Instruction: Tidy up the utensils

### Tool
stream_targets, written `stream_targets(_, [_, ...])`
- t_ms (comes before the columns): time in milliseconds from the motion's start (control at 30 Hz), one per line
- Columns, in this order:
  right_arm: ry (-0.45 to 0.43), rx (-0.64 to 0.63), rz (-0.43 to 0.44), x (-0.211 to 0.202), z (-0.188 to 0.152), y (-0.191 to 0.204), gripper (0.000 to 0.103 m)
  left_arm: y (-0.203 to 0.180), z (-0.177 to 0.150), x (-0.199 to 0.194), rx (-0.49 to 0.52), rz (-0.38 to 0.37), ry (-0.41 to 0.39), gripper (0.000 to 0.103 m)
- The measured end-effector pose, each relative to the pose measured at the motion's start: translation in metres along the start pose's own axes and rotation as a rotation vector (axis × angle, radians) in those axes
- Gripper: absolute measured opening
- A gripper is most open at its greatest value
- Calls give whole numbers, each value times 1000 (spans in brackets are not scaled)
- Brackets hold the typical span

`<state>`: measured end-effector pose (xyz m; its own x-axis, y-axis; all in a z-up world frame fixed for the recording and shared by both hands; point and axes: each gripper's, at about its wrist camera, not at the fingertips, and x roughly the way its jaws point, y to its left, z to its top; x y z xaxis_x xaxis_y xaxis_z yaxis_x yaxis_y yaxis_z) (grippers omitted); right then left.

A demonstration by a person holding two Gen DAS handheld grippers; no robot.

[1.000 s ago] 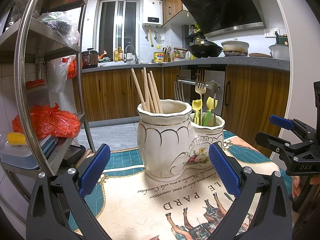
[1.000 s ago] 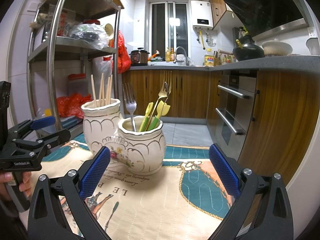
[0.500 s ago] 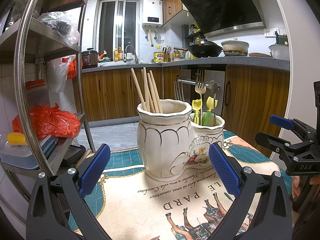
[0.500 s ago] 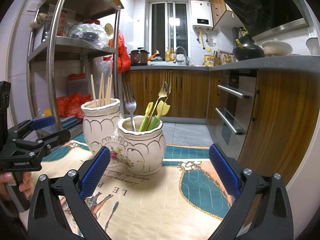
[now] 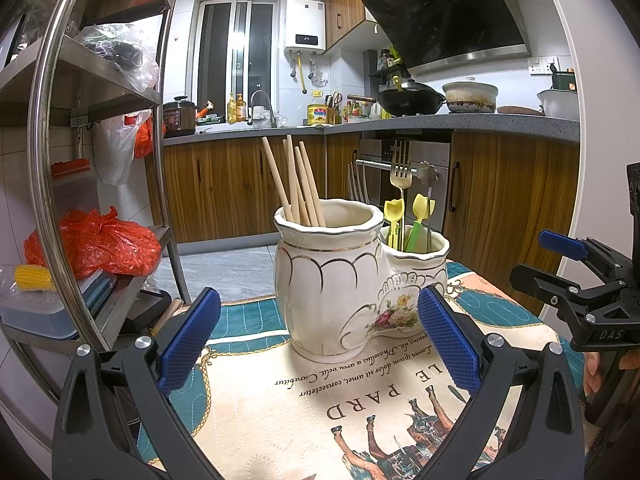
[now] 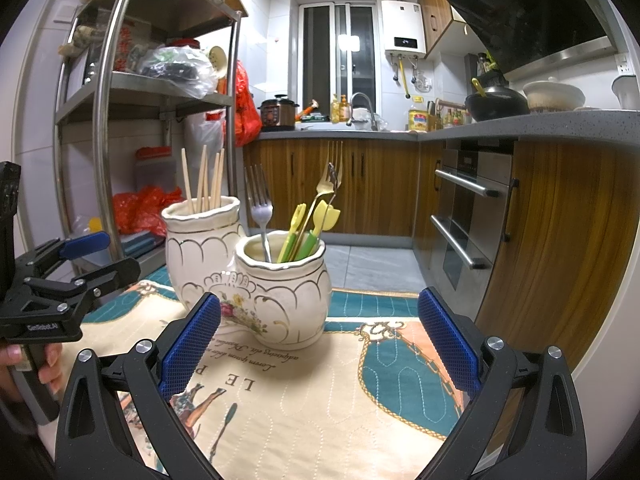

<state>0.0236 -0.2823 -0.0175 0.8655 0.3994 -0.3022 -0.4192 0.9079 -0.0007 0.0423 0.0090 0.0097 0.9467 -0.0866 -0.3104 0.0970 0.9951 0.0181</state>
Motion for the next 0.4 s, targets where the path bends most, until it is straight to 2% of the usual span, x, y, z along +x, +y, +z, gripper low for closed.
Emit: stream_targets(400, [2, 1, -2, -1, 0, -1, 98, 2, -1, 2, -2, 20, 7, 97])
